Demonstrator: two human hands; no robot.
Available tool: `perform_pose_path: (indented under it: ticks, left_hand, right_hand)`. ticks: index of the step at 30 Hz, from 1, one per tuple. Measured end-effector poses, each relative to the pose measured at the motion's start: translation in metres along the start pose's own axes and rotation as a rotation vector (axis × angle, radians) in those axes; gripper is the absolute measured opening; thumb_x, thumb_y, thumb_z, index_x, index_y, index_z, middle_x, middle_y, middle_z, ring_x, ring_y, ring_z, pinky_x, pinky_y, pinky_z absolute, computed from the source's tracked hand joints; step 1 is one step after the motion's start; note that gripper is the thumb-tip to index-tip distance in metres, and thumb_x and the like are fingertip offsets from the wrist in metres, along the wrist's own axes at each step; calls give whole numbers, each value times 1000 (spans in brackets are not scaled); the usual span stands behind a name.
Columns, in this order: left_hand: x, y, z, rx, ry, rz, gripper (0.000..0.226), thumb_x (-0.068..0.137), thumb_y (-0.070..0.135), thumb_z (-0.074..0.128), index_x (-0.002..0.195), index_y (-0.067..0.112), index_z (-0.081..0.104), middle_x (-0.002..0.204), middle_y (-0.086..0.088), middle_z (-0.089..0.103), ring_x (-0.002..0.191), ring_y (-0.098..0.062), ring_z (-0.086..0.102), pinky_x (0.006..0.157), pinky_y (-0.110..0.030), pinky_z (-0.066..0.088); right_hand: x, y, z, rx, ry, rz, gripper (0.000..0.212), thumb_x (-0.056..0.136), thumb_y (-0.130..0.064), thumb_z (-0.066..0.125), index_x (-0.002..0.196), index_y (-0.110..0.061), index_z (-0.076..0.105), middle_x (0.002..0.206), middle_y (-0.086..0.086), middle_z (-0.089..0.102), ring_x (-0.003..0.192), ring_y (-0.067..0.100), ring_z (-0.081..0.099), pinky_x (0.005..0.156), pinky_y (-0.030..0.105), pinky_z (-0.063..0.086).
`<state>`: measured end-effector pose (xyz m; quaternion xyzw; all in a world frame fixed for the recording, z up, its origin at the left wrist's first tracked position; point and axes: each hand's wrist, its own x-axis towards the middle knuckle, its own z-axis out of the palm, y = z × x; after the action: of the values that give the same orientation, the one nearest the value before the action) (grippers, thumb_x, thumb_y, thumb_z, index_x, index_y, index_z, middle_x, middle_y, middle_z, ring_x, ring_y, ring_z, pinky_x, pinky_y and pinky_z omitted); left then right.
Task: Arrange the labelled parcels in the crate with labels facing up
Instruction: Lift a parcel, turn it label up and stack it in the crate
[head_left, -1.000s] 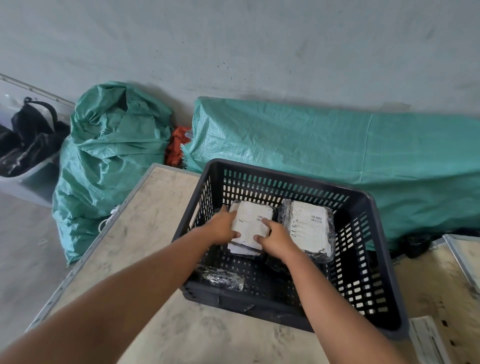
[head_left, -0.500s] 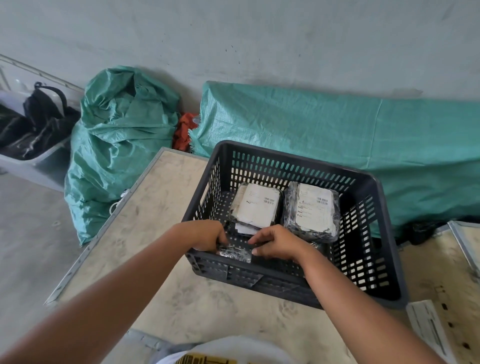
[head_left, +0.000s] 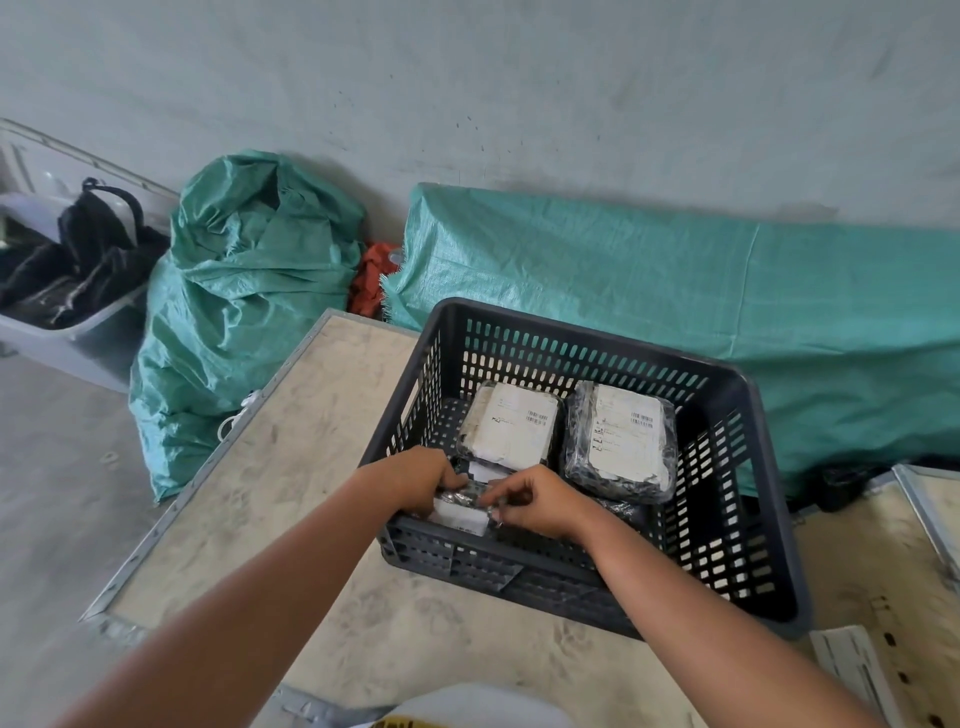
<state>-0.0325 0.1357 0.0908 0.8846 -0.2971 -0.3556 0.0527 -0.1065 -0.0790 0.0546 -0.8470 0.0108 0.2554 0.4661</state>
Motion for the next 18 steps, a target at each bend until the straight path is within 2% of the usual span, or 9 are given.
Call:
perform_pose_path:
  ticks: [3,7,9,11,13,15,18]
  left_hand:
    - [7,1,4,-18,32,-27,78,86,0,75,153,30,45,155,-8,48,137,-26,50,111,-31,40]
    - [11,0,4,-59,46,-50,80,86,3,77,154,28,43,158,-8,45,139,-25,48,114,-33,39]
    - [12,1,4,-88,86,-46,80,87,6,77,155,25,41,157,-7,46,140,-25,47,115,-34,38]
    - [11,1,3,-146,182,-19,76,87,9,77,155,18,42,157,-6,46,142,-24,45,117,-33,34]
    - [10,1,2,-243,300,12,71,88,9,77,152,15,47,160,-5,43,144,-24,41,119,-33,31]
    - [7,1,2,-322,411,60,69,89,9,76,151,21,49,166,-5,30,149,-25,34,121,-36,29]
    - [1,1,2,-422,614,173,79,91,11,75,154,41,39,171,-1,5,153,-20,17,119,-40,30]
  right_hand:
    - [3,-4,1,-109,-28,-6,38,77,-24,89,113,-33,79,138,-6,65,126,9,55,111,32,43]
    - [9,-6,4,-159,50,-14,28,84,-16,84,105,-34,82,125,-3,70,113,16,63,94,29,49]
    - [7,-7,1,-137,91,-27,26,88,-16,79,105,-36,81,124,-7,70,109,12,64,93,29,50]
    - [2,-8,-4,-87,138,-45,26,90,-17,76,107,-37,80,119,-17,70,105,1,63,93,27,49]
    - [-4,-9,-13,-46,188,-56,27,92,-19,74,107,-42,78,119,-21,70,110,0,62,98,28,46]
    - [-11,-11,-22,-12,244,-62,31,94,-21,72,105,-50,76,122,-23,68,119,4,58,103,30,42]
    - [-22,-18,-40,59,344,-71,32,93,-26,73,99,-57,74,115,-33,63,114,2,58,99,31,47]
